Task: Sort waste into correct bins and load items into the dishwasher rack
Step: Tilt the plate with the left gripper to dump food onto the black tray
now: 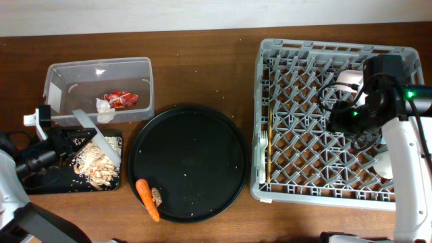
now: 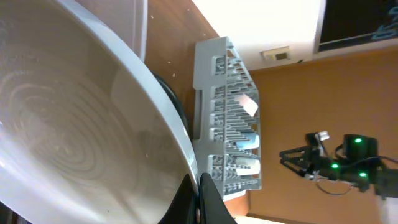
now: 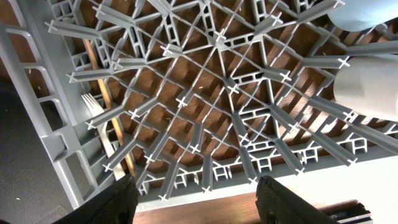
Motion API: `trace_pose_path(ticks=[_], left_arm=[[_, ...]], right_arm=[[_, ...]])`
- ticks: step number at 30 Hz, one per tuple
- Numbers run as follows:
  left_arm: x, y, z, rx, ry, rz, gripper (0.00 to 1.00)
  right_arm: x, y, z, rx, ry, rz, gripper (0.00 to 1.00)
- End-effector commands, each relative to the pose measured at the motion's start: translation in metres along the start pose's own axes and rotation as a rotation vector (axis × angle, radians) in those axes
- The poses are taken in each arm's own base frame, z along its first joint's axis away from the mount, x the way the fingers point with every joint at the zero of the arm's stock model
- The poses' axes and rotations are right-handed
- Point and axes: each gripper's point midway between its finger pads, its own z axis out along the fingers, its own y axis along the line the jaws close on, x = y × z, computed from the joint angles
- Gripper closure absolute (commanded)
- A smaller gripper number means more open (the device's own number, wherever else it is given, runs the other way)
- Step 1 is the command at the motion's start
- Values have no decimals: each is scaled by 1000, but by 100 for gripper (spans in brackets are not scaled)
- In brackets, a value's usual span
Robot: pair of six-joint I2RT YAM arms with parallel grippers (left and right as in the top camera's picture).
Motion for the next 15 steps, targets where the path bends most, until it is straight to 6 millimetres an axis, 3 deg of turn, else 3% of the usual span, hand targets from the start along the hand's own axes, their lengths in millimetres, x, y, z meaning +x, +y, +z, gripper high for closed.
trace_pose_path(ticks=[1, 4, 6, 8, 11, 14, 15], left_arm=[[-2, -12, -2, 41, -33, -29, 100], [-6, -21, -3, 88, -59, 13, 100], [-1, 0, -2, -26, -12, -77, 100], [-3, -4, -2, 1, -25, -2, 100], [2, 12, -3, -90, 6, -127, 100], [-8, -23, -3, 97, -70, 90, 100], [-7, -20, -3, 85, -62, 63, 100]], right_arm=[[-2, -3, -4, 7, -14, 0, 36], [-2, -3, -4, 7, -12, -1, 35], [-2, -3, -4, 7, -12, 0, 35], [-2, -3, -4, 7, -13, -1, 35], [-2, -3, -4, 7, -12, 0, 35], [-1, -3, -4, 8, -10, -1, 35], [-1, -3, -4, 8, -10, -1, 36]])
